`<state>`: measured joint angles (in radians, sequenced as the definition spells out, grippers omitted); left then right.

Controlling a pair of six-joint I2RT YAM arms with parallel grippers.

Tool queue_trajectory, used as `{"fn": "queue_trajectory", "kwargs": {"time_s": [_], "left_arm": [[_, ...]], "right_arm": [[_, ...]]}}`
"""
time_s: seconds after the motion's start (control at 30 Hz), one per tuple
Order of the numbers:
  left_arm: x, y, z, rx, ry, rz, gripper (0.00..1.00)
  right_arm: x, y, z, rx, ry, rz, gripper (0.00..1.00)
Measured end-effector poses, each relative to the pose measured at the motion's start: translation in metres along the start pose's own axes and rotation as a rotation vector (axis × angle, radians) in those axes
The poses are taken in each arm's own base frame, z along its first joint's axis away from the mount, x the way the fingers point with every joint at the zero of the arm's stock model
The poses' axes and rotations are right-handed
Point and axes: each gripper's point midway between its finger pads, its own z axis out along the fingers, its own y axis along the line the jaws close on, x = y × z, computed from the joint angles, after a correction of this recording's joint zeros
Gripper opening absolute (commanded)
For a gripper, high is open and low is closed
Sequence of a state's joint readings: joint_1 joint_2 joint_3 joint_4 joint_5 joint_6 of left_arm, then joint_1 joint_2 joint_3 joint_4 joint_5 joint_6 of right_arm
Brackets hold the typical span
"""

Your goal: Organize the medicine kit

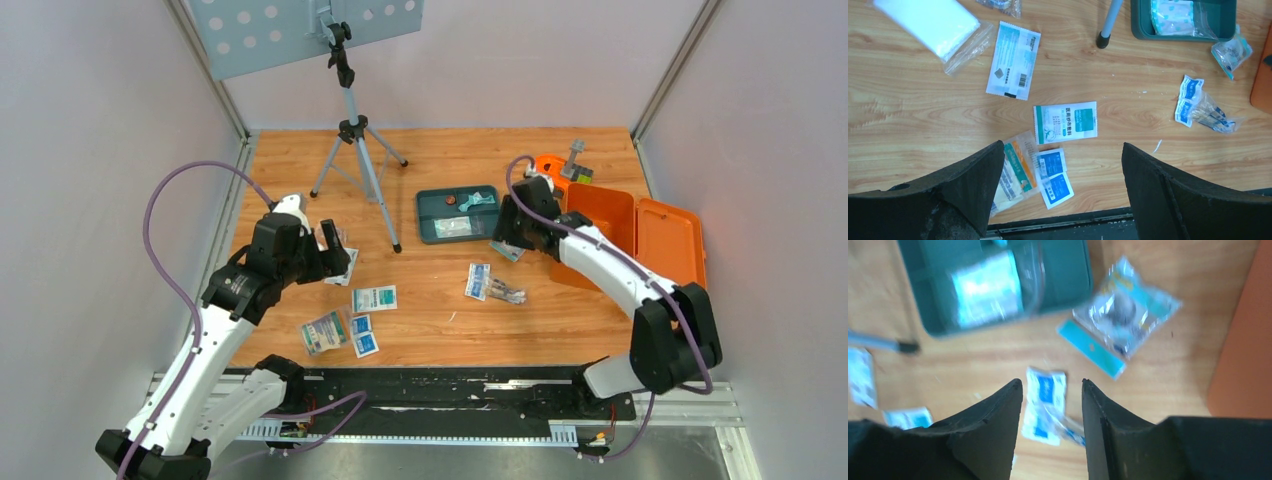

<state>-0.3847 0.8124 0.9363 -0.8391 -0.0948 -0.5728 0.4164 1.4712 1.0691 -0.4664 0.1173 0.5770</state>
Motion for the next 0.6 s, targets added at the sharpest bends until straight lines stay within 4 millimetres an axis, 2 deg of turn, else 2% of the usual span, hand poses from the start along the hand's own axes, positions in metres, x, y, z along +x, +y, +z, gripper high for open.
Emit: {"fn": "queue_trajectory", "kwargs": {"time_s": [0.1,0.2,0.37,0.6], "left_arm": [[-0.001,-0.002,0.001,0.010,-0.002,-0.001,0.95],[-0.001,-0.003,0.002,0.014,-0.001,-0.001,0.95],[-0.001,-0.005,0.004,0.019,0.004,-0.001,0.95],[-0.002,-0.009,0.005,0.035,0.009,-0.002,0.95]], "right_arm": [[0.041,-0.009,-0.012,-0.026,0.065,-0.126,0.51],[0.067,-0.011,-0.025,-0.090,0.103,-0.249,0.53],[0.087,-0.009,-0.032,-0.164,0.138,-0.383,0.52],[0.109,-0.021,-0.011,-0.132,0.239,-0.453,0.48]]}}
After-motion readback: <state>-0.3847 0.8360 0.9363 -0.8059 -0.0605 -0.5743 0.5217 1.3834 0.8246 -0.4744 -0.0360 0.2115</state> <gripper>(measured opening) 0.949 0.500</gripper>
